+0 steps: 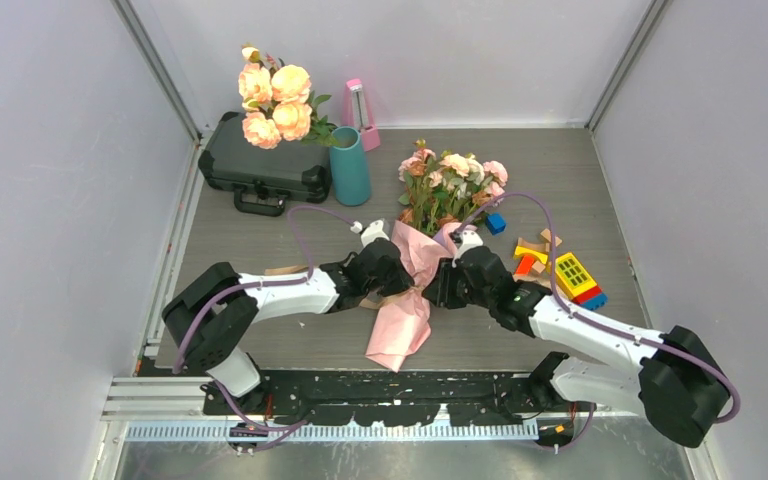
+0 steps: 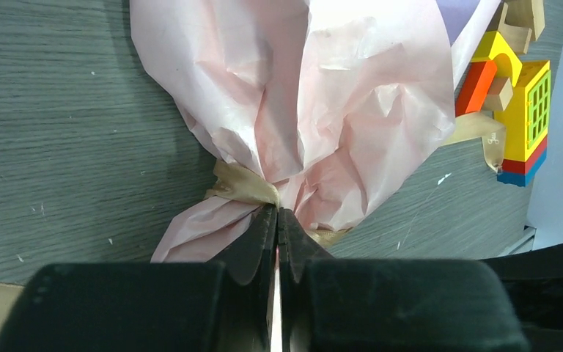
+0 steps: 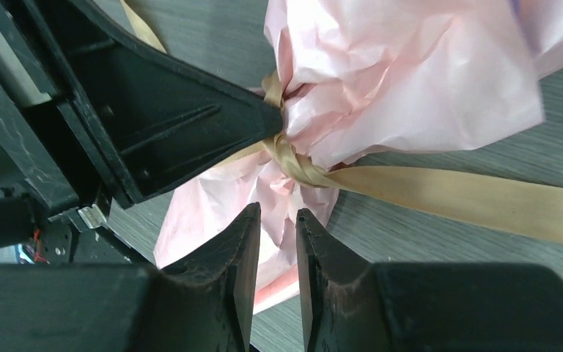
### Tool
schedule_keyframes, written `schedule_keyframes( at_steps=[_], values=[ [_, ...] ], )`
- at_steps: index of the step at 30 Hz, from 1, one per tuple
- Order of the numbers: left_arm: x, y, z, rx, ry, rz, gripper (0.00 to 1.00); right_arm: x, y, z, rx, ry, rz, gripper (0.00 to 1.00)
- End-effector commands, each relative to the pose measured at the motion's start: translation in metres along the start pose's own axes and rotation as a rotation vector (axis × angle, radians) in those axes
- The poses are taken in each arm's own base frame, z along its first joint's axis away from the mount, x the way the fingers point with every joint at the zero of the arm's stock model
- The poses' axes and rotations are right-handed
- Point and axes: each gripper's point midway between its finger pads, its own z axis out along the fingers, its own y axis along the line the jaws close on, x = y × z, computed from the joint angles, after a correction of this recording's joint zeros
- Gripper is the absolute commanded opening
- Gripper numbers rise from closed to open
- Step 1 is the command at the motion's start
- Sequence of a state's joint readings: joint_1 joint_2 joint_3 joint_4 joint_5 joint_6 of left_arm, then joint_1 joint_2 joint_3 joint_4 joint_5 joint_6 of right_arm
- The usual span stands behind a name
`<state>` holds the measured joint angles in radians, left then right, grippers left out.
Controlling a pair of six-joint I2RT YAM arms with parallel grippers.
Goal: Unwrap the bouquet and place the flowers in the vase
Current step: Untie the ribbon from the wrapping paper.
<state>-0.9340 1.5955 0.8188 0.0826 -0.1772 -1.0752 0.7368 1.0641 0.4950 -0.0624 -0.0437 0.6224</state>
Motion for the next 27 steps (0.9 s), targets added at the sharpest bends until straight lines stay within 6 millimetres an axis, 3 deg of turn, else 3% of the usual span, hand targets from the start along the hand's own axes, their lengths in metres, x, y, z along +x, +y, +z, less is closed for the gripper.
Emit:
schedule_keyframes(
  at_steps=[1,13,27],
  values=[
    [-0.013,-0.003,-0.008,0.004,-0.055,0.004,0.01,-0.018,0.024,0.005,-0.049,-0.053,-0.075,0.30],
    [-0.022,-0.006,-0.022,0.058,-0.108,0.007,0.00,-0.035,0.036,0.004,-0.031,-0.042,-0.096,0.32],
    [-0.022,-0.008,-0.027,0.069,-0.106,0.015,0.00,-0.030,0.027,0.030,0.022,0.041,-0.071,0.31]
  ],
)
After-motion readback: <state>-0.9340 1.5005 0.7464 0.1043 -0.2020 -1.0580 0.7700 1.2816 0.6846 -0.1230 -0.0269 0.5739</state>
